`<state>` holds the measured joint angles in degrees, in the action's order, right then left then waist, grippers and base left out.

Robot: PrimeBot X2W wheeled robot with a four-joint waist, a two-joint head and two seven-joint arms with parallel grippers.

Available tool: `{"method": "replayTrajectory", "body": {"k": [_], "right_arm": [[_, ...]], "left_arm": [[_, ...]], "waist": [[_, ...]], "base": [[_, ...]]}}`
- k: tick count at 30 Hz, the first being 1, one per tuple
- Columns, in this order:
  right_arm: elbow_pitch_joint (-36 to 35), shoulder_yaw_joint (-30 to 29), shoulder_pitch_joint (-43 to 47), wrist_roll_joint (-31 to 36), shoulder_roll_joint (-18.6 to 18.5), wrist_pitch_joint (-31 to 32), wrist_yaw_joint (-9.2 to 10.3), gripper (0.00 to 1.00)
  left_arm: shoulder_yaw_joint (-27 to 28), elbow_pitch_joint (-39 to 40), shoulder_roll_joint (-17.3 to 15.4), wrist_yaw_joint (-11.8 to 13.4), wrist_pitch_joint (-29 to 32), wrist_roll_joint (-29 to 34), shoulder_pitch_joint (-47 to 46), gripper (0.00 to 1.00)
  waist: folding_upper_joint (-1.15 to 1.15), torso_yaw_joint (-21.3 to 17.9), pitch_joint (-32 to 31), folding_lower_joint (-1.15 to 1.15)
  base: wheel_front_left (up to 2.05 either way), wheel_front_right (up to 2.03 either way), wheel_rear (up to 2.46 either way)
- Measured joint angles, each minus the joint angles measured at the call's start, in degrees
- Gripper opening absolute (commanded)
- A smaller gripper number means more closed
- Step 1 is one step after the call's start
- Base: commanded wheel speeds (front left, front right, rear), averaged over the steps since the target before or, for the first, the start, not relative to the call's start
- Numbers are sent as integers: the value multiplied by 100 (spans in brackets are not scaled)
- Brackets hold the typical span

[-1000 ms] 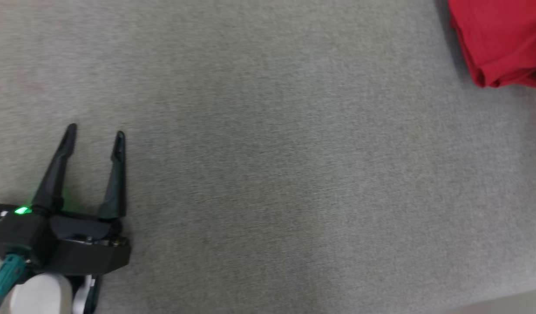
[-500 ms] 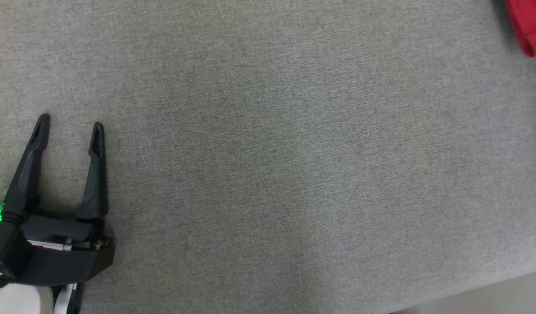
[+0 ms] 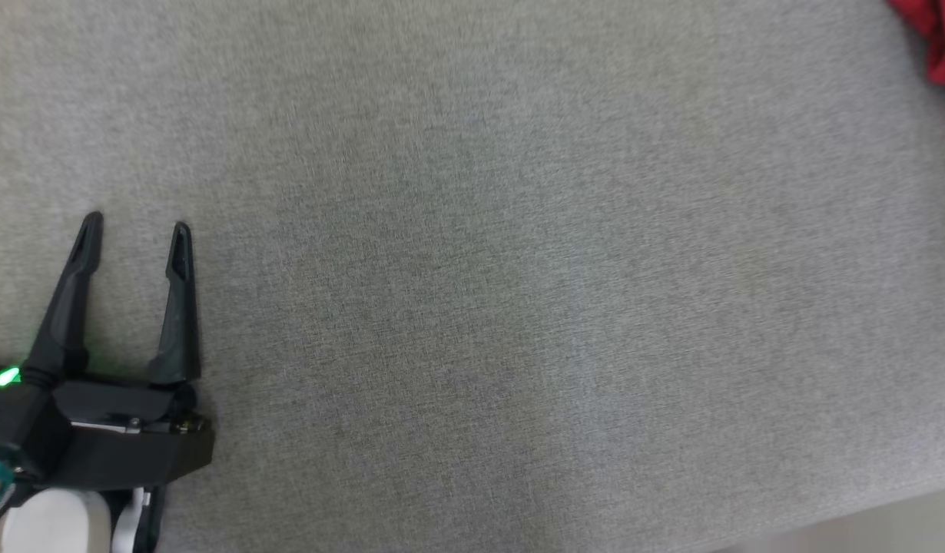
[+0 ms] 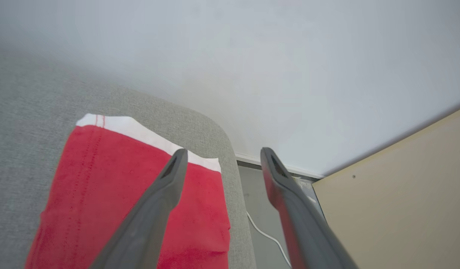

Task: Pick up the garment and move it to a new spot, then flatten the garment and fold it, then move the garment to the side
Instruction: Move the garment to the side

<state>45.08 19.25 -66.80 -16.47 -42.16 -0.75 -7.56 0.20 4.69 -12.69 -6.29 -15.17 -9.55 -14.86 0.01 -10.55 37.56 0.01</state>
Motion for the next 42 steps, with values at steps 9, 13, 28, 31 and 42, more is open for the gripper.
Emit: {"method": "replayTrajectory", "body": {"k": [9,13,28,31,42], "right_arm": [[-372,-257,688,-232,854,-909,0,100],[-654,-194,1090,-109,1183,-1136,0,100],[-1639,-654,3292,2,2450,-1399,0,100],[-1858,-790,3721,3,2581,-1416,0,100],[-2573,-1352,5180,174,3044,-1423,0,100]], "left_arm": [[80,-487,312,96,3,-120,303,100],[196,-516,407,123,4,-125,476,100],[456,-692,588,125,3,-132,1045,100],[495,-750,623,124,3,-138,1131,100],[545,-978,701,91,3,-148,1387,100]], "waist": [[1,96,-768,1],[1,159,-1152,0],[-1,467,-2399,-2],[-1,555,-2611,-2],[-2,884,-3192,-2]], "base": [[0,0,0],[0,0,0],[0,0,0],[0,0,0],[0,0,0]]}}
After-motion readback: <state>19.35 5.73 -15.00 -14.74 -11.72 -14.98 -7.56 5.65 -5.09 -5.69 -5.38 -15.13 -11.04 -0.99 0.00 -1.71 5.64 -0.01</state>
